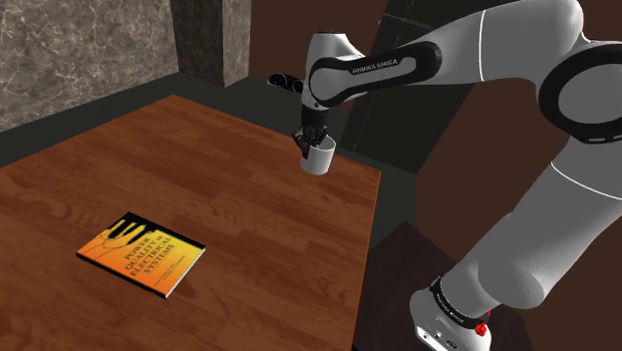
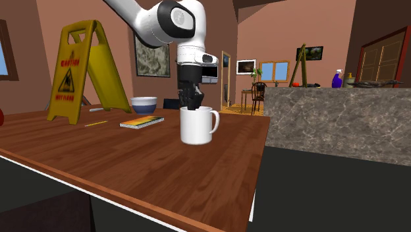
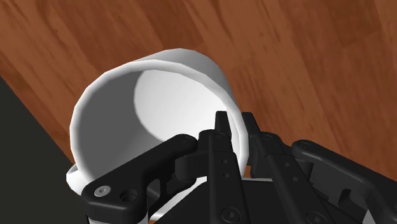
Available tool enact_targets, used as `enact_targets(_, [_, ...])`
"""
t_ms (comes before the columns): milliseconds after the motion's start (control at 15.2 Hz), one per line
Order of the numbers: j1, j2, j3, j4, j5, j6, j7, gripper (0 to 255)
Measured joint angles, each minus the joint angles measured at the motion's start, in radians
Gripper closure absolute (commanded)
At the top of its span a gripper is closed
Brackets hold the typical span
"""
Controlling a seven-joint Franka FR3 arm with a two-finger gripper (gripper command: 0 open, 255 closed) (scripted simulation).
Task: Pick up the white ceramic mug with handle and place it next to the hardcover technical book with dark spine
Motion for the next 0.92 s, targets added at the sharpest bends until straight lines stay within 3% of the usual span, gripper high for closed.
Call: enact_targets(924, [-0.001, -0.057, 0.0, 0.124, 0.007, -0.181, -0.005, 255])
